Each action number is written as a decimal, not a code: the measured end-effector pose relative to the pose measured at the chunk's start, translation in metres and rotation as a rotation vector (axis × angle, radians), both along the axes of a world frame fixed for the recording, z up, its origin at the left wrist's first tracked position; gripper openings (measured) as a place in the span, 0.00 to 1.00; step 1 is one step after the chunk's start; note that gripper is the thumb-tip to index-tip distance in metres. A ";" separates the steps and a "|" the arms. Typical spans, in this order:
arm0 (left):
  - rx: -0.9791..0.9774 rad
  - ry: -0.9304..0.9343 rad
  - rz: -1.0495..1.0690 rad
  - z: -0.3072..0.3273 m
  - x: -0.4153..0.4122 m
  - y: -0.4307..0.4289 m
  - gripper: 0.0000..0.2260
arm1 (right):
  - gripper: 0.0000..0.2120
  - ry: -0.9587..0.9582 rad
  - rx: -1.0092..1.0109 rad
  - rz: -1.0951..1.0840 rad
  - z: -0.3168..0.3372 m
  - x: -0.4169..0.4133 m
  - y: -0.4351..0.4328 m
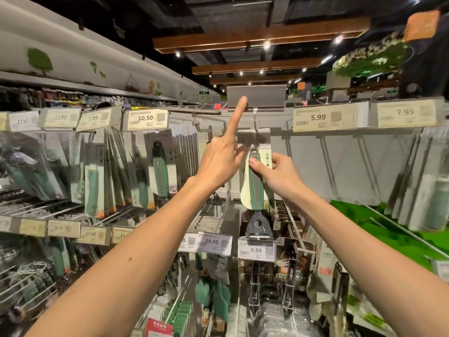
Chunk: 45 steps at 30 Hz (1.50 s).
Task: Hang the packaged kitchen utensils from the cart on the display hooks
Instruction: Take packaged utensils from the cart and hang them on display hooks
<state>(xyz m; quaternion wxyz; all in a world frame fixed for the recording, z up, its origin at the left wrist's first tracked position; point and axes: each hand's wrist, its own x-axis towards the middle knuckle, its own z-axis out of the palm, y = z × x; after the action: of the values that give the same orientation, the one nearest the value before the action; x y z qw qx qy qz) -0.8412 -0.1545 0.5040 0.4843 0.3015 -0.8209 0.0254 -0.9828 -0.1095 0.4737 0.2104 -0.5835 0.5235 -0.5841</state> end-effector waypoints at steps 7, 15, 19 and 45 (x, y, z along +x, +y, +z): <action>-0.029 -0.049 0.050 -0.003 0.000 -0.008 0.48 | 0.19 0.006 0.045 -0.073 -0.008 -0.003 -0.006; -0.034 -0.105 0.060 -0.003 0.025 0.029 0.30 | 0.20 0.173 0.026 -0.395 -0.034 -0.003 0.037; 0.047 -0.215 0.123 -0.034 0.046 0.054 0.15 | 0.13 0.210 -0.007 -0.390 -0.065 0.012 0.081; 1.169 -0.319 0.719 -0.369 0.506 0.390 0.06 | 0.05 0.243 0.710 0.685 -0.397 0.421 0.319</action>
<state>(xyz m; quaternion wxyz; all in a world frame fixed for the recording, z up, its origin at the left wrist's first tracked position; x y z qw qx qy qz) -0.3349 0.2354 0.1351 0.0783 0.7575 -0.6106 -0.2173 -0.5618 0.2091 0.0764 0.5129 -0.6780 0.4889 -0.1953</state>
